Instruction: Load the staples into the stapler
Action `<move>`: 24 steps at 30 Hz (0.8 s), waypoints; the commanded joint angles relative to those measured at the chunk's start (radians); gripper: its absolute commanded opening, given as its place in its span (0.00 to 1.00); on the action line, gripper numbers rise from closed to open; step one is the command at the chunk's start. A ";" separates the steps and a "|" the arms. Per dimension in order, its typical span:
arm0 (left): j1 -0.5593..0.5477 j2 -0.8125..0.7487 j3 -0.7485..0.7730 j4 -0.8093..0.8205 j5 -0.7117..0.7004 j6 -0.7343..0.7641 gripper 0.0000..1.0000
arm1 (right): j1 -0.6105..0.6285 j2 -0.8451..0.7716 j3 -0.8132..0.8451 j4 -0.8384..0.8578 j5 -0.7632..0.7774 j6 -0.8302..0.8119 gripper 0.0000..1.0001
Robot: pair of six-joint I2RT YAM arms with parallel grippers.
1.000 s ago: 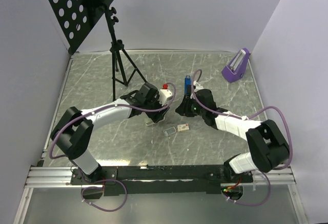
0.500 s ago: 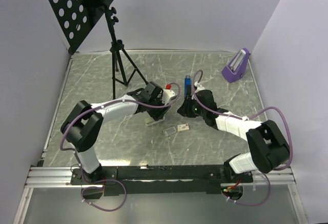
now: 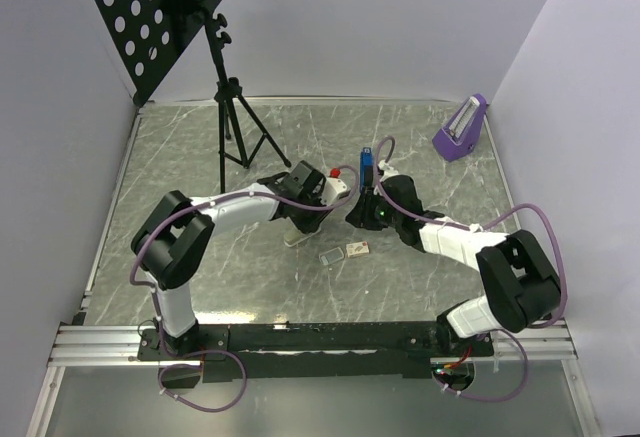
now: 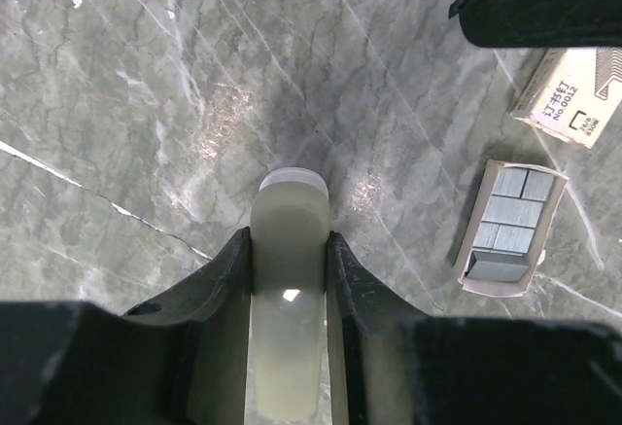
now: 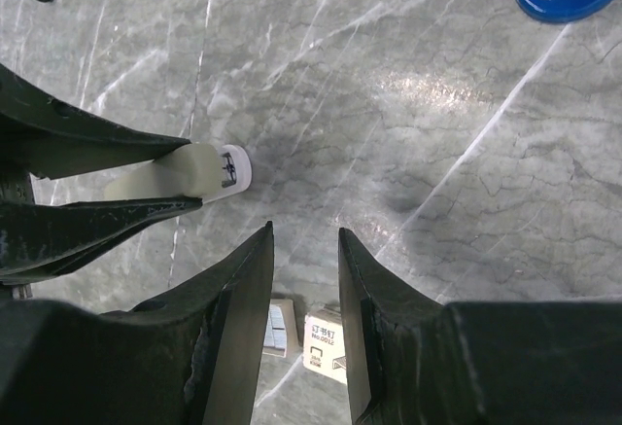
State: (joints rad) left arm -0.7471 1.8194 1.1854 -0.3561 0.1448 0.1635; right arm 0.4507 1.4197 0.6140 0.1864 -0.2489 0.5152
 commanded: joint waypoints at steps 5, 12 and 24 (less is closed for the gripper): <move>-0.032 0.130 -0.010 -0.098 -0.082 -0.031 0.01 | -0.014 0.022 -0.011 0.051 -0.020 0.008 0.40; -0.032 -0.021 -0.004 -0.035 -0.131 -0.039 0.23 | -0.018 -0.004 -0.019 0.053 -0.018 -0.001 0.40; -0.024 -0.066 -0.004 -0.009 -0.142 -0.002 0.46 | -0.018 -0.047 -0.025 0.036 0.005 -0.014 0.40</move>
State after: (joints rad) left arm -0.7738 1.7916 1.1931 -0.3855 0.0208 0.1471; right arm 0.4404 1.4261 0.5980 0.1970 -0.2584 0.5144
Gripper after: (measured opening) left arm 0.430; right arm 0.400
